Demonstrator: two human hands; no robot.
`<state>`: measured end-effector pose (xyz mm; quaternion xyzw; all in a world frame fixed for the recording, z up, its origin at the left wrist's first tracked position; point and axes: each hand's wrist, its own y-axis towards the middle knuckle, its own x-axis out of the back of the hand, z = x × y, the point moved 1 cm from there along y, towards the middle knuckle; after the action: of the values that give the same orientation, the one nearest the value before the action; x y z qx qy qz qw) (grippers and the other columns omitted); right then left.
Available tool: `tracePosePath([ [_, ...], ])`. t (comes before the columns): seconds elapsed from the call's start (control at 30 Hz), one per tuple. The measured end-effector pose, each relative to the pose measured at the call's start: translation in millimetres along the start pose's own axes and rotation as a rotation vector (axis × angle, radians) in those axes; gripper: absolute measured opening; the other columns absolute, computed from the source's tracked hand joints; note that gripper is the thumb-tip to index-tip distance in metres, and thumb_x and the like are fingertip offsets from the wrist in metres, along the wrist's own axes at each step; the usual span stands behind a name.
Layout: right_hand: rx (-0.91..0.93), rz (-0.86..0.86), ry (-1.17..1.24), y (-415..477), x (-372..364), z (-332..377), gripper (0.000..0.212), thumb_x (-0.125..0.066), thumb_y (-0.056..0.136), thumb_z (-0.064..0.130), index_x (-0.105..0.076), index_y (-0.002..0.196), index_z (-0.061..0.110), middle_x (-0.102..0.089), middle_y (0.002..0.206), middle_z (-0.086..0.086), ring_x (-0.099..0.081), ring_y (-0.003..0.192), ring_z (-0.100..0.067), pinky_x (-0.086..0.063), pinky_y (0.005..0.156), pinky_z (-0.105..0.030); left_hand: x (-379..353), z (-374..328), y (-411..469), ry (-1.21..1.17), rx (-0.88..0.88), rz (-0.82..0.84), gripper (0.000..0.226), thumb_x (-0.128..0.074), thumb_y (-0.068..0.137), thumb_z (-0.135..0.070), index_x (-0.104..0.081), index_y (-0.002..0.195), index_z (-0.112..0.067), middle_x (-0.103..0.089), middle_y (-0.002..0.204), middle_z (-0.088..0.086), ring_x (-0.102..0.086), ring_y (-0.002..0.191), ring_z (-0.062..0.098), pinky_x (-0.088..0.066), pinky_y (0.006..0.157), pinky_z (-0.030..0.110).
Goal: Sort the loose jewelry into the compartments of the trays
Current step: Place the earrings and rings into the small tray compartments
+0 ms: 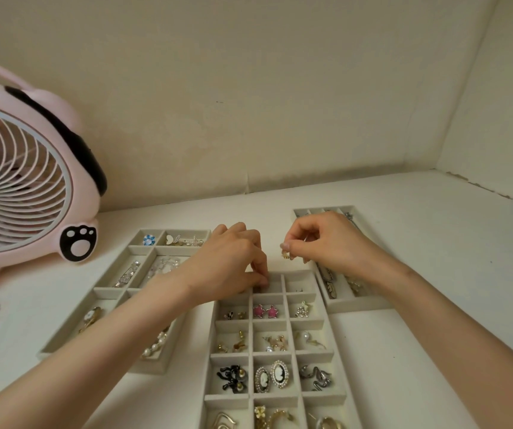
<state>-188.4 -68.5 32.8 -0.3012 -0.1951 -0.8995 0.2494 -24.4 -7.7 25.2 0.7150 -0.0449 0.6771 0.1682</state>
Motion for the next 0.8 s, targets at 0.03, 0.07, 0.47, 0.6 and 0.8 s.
tracePosePath([
  [0.03, -0.002, -0.007, 0.0, 0, 0, 0, 0.009, -0.069, 0.082, 0.019, -0.071, 0.074, 0.015, -0.069, 0.068, 0.006, -0.061, 0.065, -0.003, -0.05, 0.066, -0.022, 0, 1, 0, -0.01, 0.003, -0.007, 0.017, -0.058, 0.086, -0.043, -0.069, 0.096, -0.033, -0.051, 0.097, -0.014, -0.038, 0.096, 0.008, -0.028, 0.083, 0.026],
  [0.07, -0.004, -0.012, -0.005, 0, 0, 0, 0.01, -0.069, 0.082, 0.02, -0.071, 0.073, 0.015, -0.068, 0.066, 0.008, -0.058, 0.062, 0.002, -0.047, 0.064, -0.019, 1, 3, -1, -0.022, 0.004, -0.011, 0.016, -0.058, 0.086, -0.043, -0.068, 0.096, -0.034, -0.05, 0.095, -0.014, -0.037, 0.095, 0.007, -0.028, 0.083, 0.026],
  [0.47, -0.125, 0.023, 0.336, -3, -4, 5, 0.012, -0.067, 0.085, 0.019, -0.072, 0.076, 0.013, -0.058, 0.057, 0.007, -0.045, 0.052, -0.005, -0.035, 0.05, -0.015, 2, -9, -2, -0.86, 0.188, -0.316, 0.031, -0.08, 0.07, -0.018, -0.054, 0.086, -0.012, -0.069, 0.076, -0.004, -0.048, 0.059, 0.001, -0.036, 0.058, 0.01],
  [0.6, -0.167, 0.011, 0.357, -3, -5, 5, 0.016, -0.067, 0.085, 0.023, -0.071, 0.071, 0.017, -0.056, 0.055, 0.007, -0.043, 0.052, -0.006, -0.034, 0.052, -0.016, 3, -11, -3, -0.723, 0.184, -0.419, 0.028, -0.079, 0.071, -0.022, -0.052, 0.079, -0.018, -0.066, 0.073, -0.008, -0.048, 0.06, 0.003, -0.037, 0.058, 0.013],
  [0.8, -0.208, 0.048, 0.335, -3, -6, 5, 0.014, -0.063, 0.086, 0.018, -0.072, 0.076, 0.016, -0.056, 0.056, 0.006, -0.042, 0.052, -0.007, -0.034, 0.053, -0.019, 1, -12, -4, -0.332, 0.028, -0.499, 0.02, -0.074, 0.076, -0.029, -0.057, 0.085, -0.025, -0.057, 0.075, -0.017, -0.046, 0.07, 0.008, -0.034, 0.06, 0.017],
])
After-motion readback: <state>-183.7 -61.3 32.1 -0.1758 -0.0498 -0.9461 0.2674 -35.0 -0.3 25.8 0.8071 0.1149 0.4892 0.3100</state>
